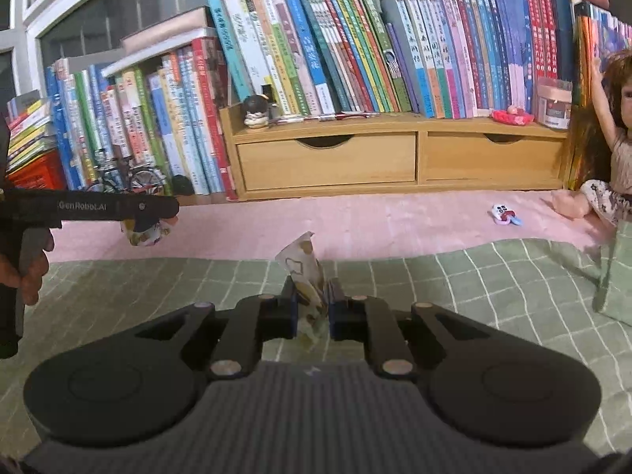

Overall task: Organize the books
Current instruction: 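Lift and carry the snack packet and clear wrapper toward the bed edge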

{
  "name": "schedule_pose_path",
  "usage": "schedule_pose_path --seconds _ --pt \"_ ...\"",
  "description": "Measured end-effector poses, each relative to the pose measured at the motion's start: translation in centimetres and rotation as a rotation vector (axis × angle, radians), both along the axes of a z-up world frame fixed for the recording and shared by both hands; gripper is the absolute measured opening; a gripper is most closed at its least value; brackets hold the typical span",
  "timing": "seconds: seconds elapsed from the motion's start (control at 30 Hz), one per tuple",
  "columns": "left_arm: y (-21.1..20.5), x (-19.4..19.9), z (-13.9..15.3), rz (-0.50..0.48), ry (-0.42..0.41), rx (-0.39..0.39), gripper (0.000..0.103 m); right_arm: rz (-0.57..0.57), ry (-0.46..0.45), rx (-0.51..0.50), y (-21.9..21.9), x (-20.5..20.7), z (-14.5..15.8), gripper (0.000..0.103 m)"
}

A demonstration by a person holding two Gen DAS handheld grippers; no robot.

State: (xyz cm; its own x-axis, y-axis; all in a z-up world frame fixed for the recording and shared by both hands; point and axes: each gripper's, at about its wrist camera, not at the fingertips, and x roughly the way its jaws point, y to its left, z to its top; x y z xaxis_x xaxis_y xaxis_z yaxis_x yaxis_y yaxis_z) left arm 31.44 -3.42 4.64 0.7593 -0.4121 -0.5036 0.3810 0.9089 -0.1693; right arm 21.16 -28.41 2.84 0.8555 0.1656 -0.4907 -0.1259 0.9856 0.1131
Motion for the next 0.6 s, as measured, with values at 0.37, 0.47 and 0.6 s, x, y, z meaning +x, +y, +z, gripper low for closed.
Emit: schedule_pose_path --seconds 0.37,0.47,0.6 --pt "1.2 -10.5 5.5 -0.011 -0.064 -0.055 0.035 0.058 -0.037 0.013 0.5 -7.3 4.2 0.018" --pt "1.7 -13.4 6.3 -0.008 -0.060 -0.060 0.035 0.091 -0.023 0.048 0.8 -9.4 4.5 0.018" --pt "2.6 -17.3 7.0 0.007 -0.065 -0.058 0.035 0.108 -0.024 0.023 1.6 -12.2 4.9 0.018"
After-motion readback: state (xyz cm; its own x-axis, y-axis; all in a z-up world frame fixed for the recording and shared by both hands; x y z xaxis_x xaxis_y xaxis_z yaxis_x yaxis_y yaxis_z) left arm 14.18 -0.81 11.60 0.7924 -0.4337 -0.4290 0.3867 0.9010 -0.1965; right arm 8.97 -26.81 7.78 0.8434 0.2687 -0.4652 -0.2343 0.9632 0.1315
